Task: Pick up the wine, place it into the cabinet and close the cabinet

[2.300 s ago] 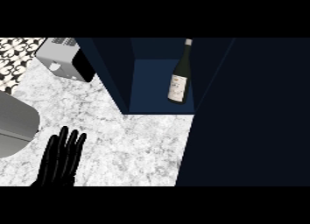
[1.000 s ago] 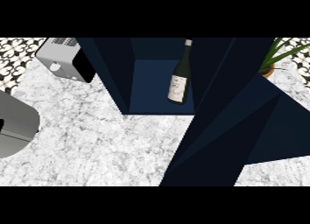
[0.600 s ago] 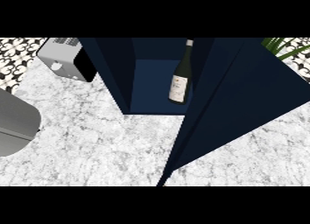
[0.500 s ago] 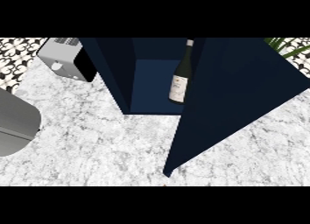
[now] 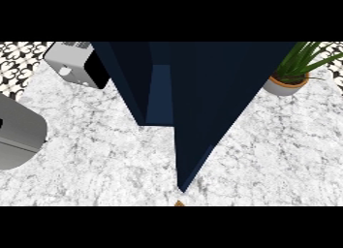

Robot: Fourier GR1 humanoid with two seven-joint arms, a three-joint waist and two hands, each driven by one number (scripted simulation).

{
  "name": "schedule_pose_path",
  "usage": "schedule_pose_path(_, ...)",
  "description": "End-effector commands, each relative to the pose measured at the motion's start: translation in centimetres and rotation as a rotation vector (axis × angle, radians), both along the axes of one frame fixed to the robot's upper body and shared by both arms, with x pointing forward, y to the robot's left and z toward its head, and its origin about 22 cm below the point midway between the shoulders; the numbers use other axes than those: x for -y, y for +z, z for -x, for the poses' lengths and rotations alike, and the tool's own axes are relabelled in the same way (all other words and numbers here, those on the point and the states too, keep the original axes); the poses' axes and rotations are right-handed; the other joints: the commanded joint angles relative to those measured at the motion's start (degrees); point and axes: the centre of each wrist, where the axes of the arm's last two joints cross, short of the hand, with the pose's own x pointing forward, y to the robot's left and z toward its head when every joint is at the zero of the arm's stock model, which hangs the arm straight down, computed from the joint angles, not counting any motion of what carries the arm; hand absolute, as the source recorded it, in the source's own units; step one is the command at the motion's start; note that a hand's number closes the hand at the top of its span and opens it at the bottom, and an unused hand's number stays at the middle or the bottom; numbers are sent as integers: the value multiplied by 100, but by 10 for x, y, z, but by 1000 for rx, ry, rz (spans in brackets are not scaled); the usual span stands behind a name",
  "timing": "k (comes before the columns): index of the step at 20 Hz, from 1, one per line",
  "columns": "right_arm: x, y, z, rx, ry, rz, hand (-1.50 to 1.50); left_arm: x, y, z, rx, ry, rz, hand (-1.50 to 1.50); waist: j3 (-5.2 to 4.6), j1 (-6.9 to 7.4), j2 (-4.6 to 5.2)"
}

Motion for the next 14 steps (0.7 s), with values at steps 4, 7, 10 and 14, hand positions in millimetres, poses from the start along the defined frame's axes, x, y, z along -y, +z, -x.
schedule_pose_path(4, -64, 23, -43, -14, 32, -73, 150, 5, 13, -7, 12, -32, 2, -150, 3, 206, 33)
schedule_pose_path(7, -80, 44, -62, -4, 27, -87, 150, 21, 6, -8, -5, -25, 21, -150, 9, 125, 29)
schedule_pose_path(10, -98, 62, -93, 33, -10, -72, 150, 15, 8, -15, 6, 7, 3, -150, 12, 91, 30)
schedule_pose_path(14, -119, 72, -132, 84, -79, -40, 150, 13, 4, -11, 6, 14, 9, -150, 12, 127, 33)
